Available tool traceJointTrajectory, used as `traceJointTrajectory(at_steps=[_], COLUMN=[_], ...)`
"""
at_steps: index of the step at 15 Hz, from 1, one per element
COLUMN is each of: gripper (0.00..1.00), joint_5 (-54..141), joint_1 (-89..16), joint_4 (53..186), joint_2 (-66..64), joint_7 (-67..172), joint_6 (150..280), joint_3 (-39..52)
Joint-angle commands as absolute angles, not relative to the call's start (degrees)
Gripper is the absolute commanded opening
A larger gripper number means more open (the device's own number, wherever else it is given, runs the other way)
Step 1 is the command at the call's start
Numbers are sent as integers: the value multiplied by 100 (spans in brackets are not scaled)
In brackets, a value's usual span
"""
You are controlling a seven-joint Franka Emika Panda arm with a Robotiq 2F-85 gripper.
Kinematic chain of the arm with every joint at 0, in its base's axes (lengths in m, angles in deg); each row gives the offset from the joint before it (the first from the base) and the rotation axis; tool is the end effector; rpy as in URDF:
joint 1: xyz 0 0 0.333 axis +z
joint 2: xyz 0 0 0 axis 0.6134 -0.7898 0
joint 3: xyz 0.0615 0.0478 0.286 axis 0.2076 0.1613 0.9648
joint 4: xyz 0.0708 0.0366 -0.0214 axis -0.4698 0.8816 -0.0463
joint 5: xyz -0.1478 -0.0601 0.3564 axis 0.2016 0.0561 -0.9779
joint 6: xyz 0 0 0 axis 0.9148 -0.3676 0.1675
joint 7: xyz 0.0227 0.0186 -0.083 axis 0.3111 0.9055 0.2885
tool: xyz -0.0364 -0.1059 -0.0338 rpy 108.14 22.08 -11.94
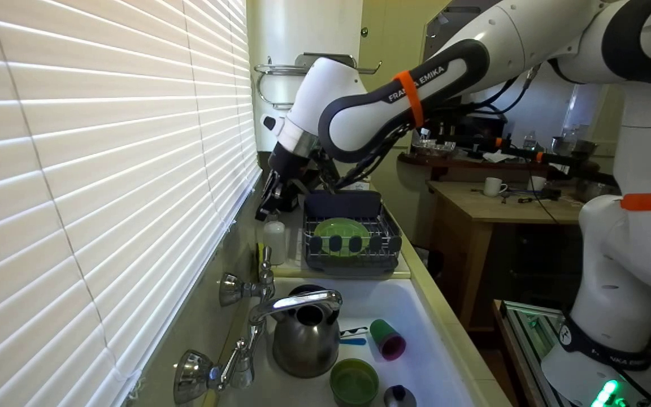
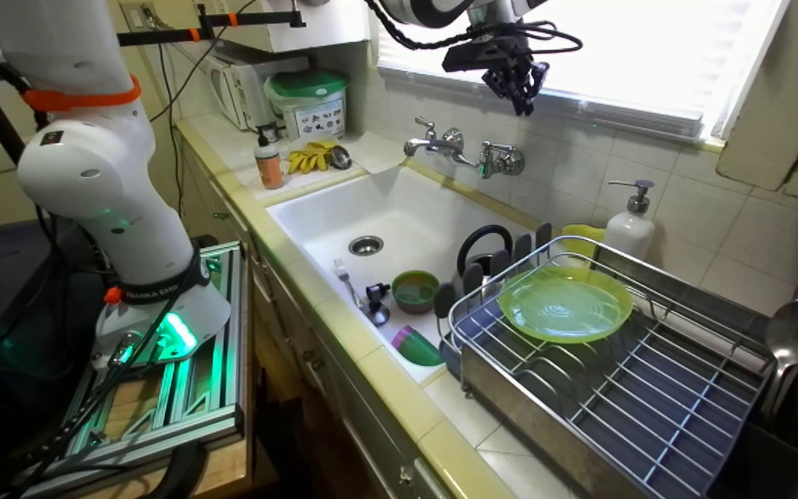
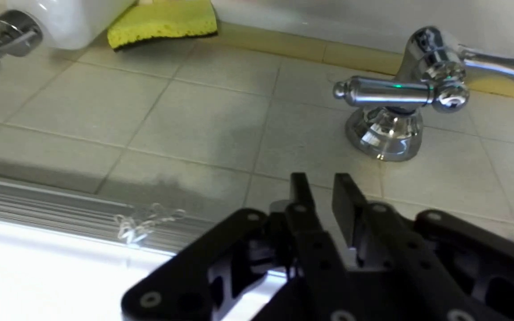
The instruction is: Push both faucet handles forwards.
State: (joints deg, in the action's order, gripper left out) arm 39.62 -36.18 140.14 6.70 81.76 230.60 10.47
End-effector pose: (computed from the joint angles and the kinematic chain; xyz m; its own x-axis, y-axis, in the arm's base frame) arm 0.6260 0.0214 0.4213 0.7856 0.4383 0.4368 0.3959 -0.8985 0.1895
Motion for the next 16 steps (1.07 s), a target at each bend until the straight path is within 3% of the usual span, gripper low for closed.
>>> traceJointTrajectory(at_steps=[1,10,16], gripper=[0,0,0], joint_5=[3431,2996,2824], joint_1=[-3794,-4126,-4261], joint_4=[13779,13873,13753], joint_2=[266,59,-36], joint_7=[8677,8904,9045], joint_6=[23208,23059,22272], joint_3=[1427,1741,1841])
